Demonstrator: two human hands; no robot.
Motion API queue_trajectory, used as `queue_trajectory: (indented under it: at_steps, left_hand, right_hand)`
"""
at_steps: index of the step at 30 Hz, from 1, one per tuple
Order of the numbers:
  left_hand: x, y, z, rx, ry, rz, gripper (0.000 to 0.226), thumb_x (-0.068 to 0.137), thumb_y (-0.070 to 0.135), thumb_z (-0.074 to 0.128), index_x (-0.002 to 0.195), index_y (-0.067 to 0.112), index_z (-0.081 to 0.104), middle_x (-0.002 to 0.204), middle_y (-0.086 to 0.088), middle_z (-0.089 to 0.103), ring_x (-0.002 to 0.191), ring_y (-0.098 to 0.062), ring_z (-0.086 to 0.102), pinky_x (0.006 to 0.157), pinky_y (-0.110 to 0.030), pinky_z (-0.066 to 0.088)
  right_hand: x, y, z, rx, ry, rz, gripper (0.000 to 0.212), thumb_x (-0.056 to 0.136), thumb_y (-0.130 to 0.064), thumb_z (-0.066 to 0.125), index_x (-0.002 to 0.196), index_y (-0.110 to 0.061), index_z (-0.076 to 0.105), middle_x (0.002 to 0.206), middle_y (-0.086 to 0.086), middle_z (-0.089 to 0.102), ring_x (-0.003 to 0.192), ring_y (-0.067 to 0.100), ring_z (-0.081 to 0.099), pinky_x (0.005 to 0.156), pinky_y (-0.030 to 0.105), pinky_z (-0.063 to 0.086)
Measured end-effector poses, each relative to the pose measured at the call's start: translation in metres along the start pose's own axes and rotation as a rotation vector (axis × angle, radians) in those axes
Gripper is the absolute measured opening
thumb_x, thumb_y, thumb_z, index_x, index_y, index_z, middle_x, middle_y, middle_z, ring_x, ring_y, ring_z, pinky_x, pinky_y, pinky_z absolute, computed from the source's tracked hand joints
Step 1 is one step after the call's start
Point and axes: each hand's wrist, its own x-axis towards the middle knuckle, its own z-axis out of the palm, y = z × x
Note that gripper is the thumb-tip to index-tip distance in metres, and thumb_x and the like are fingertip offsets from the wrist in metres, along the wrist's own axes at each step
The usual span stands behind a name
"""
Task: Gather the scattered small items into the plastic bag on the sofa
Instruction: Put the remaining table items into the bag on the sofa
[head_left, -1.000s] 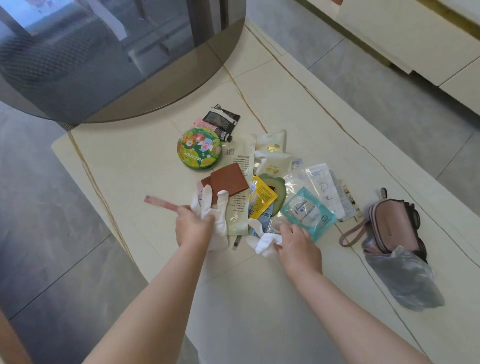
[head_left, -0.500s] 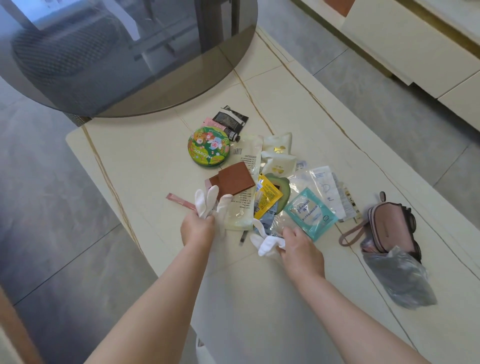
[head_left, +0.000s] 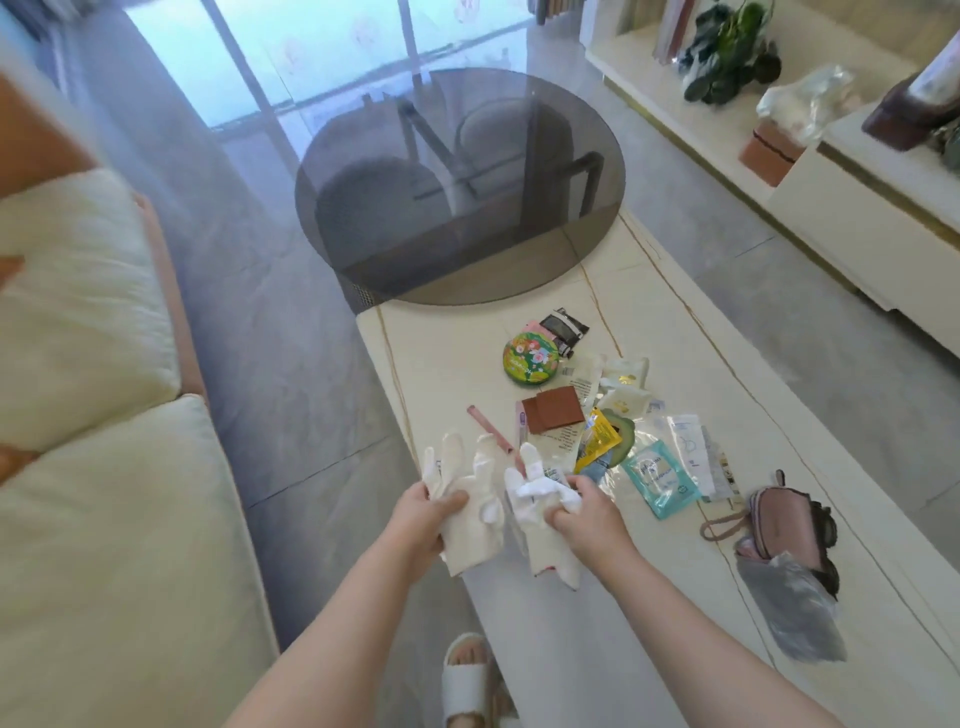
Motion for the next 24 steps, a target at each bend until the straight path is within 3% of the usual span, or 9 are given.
queue_trajectory:
  at_steps: [3,9,13,17,21,24]
  left_hand:
    - [-0.057,0.0,-0.035,-0.059,0.047,0.032,0.024,0.092,0.003,0.056,0.116,0.007,0.056,0.105,-0.012,0.066,0.087,-0.023,0.065,0.068,-0.036,0.053]
    - [-0.171,-0.026,-0.111,-0.241,0.225,0.075,0.032,0.089,-0.002,0.058,0.121,0.001,0.053,0.108,-0.018,0.064,0.094,-0.031,0.062,0.089,-0.049,0.05]
    - [-0.24,-0.06,-0.16,-0.399,0.367,0.104,0.031,0.089,-0.004,0.057,0.119,-0.008,0.051,0.096,-0.02,0.063,0.078,-0.028,0.061,0.075,-0.041,0.051]
    - [-0.313,-0.106,-0.205,-0.588,0.5,0.139,0.024,0.089,-0.001,0.058,0.112,-0.01,0.055,0.088,-0.019,0.064,0.075,-0.028,0.06,0.071,-0.039,0.05]
    - [-0.386,-0.175,-0.249,-0.782,0.642,0.161,0.023,0.09,0.001,0.058,0.111,-0.008,0.056,0.097,-0.023,0.064,0.08,-0.032,0.061,0.078,-0.044,0.05]
    - [-0.433,-0.228,-0.27,-0.886,0.688,0.173,0.028,0.091,0.003,0.057,0.119,-0.005,0.057,0.116,-0.026,0.063,0.099,-0.036,0.061,0.091,-0.052,0.048]
  right_hand:
    - [-0.037,-0.033,0.013,0.008,-0.075,-0.058,0.033,0.082,-0.009,0.058,0.112,-0.021,0.055,0.102,0.001,0.061,0.09,0.018,0.055,0.071,0.026,0.038]
    - [-0.118,-0.084,0.062,-0.132,-0.274,-0.188,0.03,0.08,-0.005,0.058,0.107,-0.017,0.057,0.097,0.001,0.063,0.088,0.019,0.058,0.071,0.028,0.043]
    - [-0.176,-0.111,0.107,-0.255,-0.407,-0.281,0.025,0.082,-0.01,0.056,0.103,-0.023,0.054,0.096,0.001,0.063,0.087,0.019,0.059,0.069,0.028,0.044]
    - [-0.243,-0.13,0.159,-0.411,-0.533,-0.402,0.025,0.084,-0.014,0.053,0.107,-0.023,0.054,0.088,-0.01,0.059,0.083,0.014,0.057,0.063,0.025,0.042]
    - [-0.323,-0.131,0.217,-0.55,-0.675,-0.514,0.03,0.085,-0.013,0.052,0.115,-0.018,0.055,0.094,-0.004,0.06,0.091,0.018,0.059,0.074,0.029,0.046]
    - [-0.377,-0.124,0.254,-0.627,-0.754,-0.594,0.032,0.086,-0.016,0.053,0.118,-0.018,0.056,0.094,-0.004,0.061,0.09,0.018,0.058,0.074,0.029,0.045]
